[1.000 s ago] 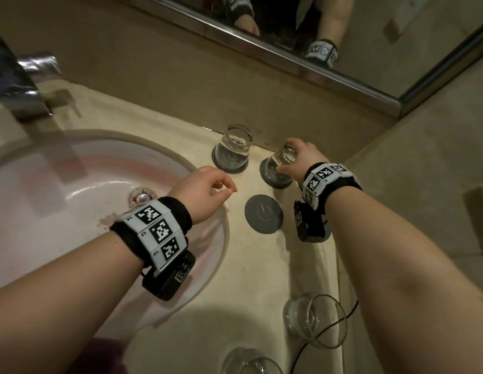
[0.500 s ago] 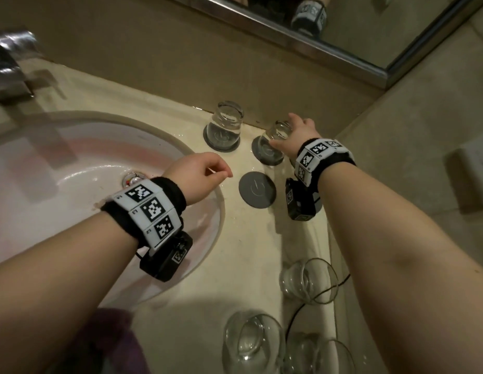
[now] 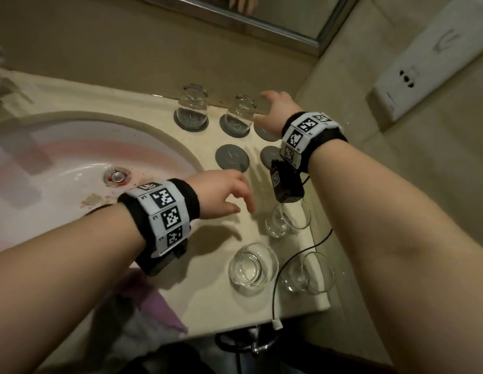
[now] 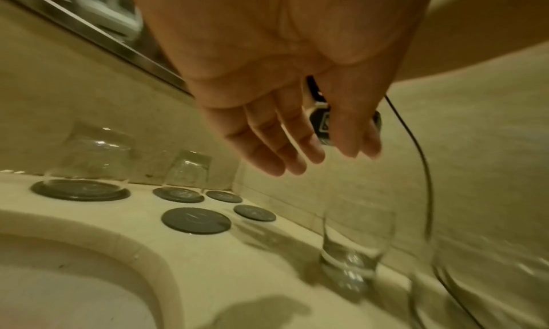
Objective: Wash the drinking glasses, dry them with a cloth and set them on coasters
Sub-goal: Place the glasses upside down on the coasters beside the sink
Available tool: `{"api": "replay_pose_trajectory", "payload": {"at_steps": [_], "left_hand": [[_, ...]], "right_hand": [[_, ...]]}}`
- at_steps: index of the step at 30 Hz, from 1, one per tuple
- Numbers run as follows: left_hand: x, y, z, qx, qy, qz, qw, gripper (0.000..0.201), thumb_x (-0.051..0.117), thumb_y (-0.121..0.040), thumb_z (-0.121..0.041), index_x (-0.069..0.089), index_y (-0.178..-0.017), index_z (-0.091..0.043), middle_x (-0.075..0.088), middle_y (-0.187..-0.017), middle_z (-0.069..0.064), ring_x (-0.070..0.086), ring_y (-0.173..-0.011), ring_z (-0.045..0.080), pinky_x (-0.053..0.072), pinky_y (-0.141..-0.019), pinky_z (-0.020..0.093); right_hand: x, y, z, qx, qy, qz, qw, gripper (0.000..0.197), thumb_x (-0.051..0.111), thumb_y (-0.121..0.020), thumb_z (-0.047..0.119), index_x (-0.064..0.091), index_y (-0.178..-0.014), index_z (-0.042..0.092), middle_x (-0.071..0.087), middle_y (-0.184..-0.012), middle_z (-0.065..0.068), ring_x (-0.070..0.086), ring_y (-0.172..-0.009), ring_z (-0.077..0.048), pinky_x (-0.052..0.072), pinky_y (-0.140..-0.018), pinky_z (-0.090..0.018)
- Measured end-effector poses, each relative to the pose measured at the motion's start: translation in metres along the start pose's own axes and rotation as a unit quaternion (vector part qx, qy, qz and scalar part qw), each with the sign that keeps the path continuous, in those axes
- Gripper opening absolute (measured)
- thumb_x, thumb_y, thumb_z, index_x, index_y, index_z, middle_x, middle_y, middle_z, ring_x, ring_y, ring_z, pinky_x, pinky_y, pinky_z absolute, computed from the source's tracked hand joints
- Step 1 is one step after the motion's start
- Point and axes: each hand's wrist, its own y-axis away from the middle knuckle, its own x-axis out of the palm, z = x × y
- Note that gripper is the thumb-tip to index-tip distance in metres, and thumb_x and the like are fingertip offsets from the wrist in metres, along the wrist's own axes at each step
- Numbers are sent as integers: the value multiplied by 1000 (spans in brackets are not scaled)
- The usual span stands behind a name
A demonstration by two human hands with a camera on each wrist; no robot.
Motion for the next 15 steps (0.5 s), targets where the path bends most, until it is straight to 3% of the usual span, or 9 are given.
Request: {"api": "replay_pose_trajectory", "payload": {"at_steps": [2, 7, 12, 15], "left_hand": [[10, 3, -7, 28, -58, 71, 995, 32, 58, -86, -11, 69, -103, -35, 48, -128, -10, 48, -113, 9, 38, -94, 24], [40, 6, -16, 34, -103, 177, 978, 44, 56, -87, -11, 60, -120, -40, 35, -142, -12, 41, -123, 11, 33, -99, 23], [58, 6, -23, 32, -155, 195, 968, 29, 66, -82, -30, 66, -111, -28, 35, -142, -9, 44, -120, 18, 35, -94, 26], [59, 3, -21, 36, -163, 188, 968, 30, 65, -83, -36, 66, -109, -21, 40, -139, -4, 48, -116, 20, 38, -93, 26]], "right_hand": [[0, 15, -2, -3, 0, 0, 1000, 54, 51, -92, 31, 34, -142, 22, 30, -146, -7, 47, -122, -25, 36, -85, -25], [6, 45, -13, -6, 12, 3, 1000, 52, 53, -92, 34, 39, -140, 21, 37, -141, -7, 46, -124, -24, 37, -98, -30], [12, 61, -25, -10, 26, 16, 999, 51, 53, -93, 32, 40, -140, 19, 37, -142, -8, 43, -127, -26, 34, -102, -30], [10, 65, -26, -27, 22, 14, 999, 49, 53, -92, 31, 42, -138, 19, 39, -141, -8, 43, -127, -24, 33, -103, -30]]}}
